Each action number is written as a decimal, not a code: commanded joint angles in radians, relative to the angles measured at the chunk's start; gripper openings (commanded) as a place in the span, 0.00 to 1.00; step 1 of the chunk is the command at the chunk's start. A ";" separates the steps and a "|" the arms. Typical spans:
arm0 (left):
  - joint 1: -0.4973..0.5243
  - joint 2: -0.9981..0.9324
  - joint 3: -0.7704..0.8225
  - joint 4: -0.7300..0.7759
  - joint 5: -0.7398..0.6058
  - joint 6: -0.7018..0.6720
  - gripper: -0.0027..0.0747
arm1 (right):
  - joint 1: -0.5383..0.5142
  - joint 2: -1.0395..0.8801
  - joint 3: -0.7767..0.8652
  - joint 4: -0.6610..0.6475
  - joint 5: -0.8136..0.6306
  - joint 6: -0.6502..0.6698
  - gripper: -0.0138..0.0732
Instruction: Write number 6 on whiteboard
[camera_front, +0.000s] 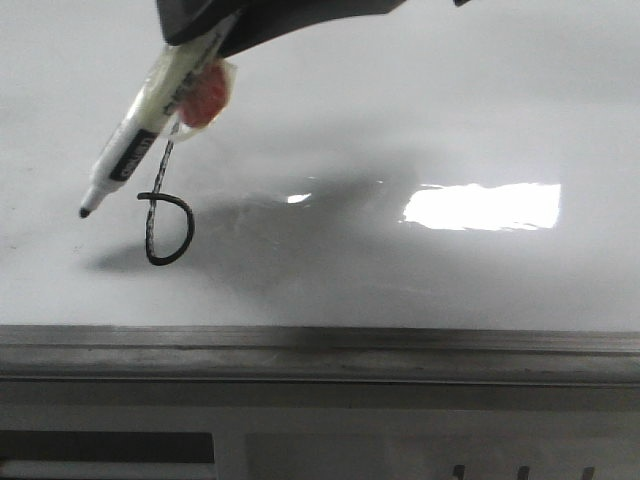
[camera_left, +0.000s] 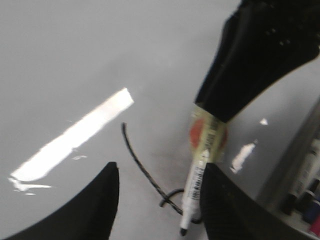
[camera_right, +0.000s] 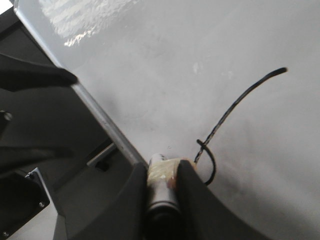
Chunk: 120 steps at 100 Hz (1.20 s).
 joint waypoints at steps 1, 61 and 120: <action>-0.064 0.058 -0.028 -0.001 -0.033 -0.004 0.48 | 0.021 -0.033 -0.028 -0.015 -0.054 -0.017 0.08; -0.040 0.246 -0.028 0.017 -0.145 -0.002 0.48 | 0.069 -0.033 -0.028 -0.008 -0.022 -0.017 0.08; -0.040 0.249 -0.028 0.017 -0.145 -0.004 0.01 | 0.069 -0.033 -0.028 -0.008 -0.044 -0.017 0.39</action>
